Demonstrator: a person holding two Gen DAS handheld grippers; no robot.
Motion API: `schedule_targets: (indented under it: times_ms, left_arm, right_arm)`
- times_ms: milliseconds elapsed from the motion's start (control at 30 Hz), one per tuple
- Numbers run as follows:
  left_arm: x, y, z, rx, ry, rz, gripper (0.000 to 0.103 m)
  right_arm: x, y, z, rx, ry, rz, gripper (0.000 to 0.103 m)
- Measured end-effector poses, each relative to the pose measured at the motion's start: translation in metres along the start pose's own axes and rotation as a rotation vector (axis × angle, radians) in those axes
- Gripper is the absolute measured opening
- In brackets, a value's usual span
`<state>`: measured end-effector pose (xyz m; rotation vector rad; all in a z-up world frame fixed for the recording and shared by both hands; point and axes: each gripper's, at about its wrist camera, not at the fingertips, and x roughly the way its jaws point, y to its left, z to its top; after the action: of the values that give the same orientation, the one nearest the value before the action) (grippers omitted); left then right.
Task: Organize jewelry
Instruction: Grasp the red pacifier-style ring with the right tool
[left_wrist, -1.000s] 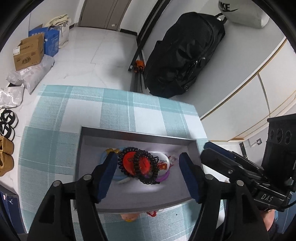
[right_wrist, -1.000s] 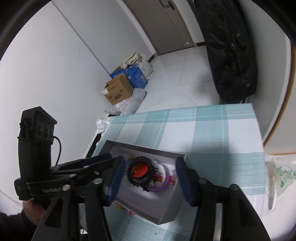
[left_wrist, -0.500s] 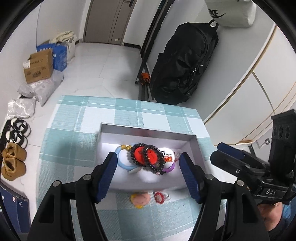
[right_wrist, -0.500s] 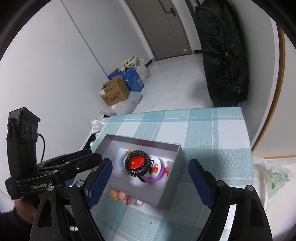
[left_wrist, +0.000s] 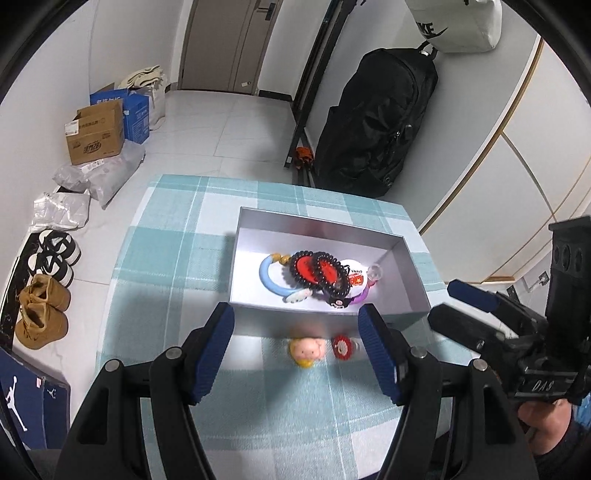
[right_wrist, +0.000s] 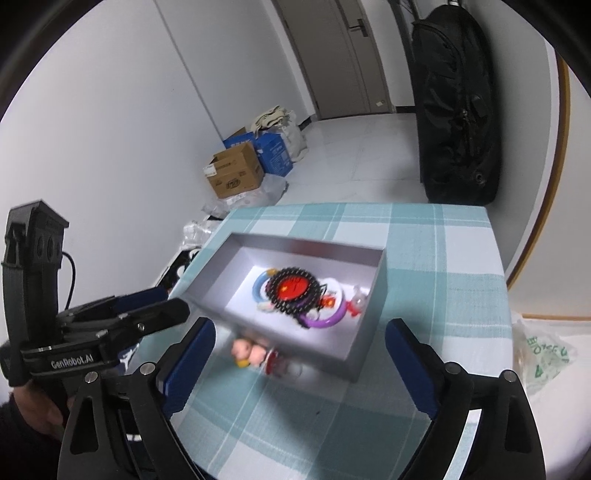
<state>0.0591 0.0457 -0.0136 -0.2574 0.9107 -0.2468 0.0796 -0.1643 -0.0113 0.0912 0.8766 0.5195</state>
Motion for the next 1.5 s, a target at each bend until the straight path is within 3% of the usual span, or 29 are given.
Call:
schedule_targets:
  times_ms: [167,500,633,867,1100,1267,1333,1500]
  left_arm:
    - [-0.003,0.005,-0.007,-0.009,-0.036,0.045,0.065]
    - [0.004,0.03,-0.015,-0.105,0.041,0.027,0.066]
    - [0.006,0.032,-0.015,-0.11,0.045,0.029,0.066]
    - [0.004,0.033,-0.016,-0.09,0.048,0.024,0.067]
    - [0.003,0.044,-0.015,-0.115,0.055,0.02,0.067]
    - [0.003,0.052,-0.013,-0.141,0.057,0.015,0.067]
    - [0.004,0.054,-0.012,-0.14,0.06,0.022,0.067]
    - [0.007,0.056,-0.013,-0.142,0.079,0.028,0.067]
  right_arm:
    - [-0.001,0.009,-0.014,-0.002,0.028,-0.007,0.094]
    - [0.02,0.006,-0.039,0.05,0.136,0.01,0.093]
    - [0.034,0.002,-0.045,0.101,0.176,0.031,0.079]
    - [0.048,0.005,-0.045,0.116,0.185,0.003,0.078]
    - [0.063,0.014,-0.04,0.118,0.179,-0.036,0.051]
    - [0.069,0.018,-0.04,0.12,0.179,-0.067,0.041]
    - [0.069,0.019,-0.039,0.12,0.173,-0.084,0.032]
    - [0.07,0.021,-0.038,0.108,0.179,-0.086,0.029]
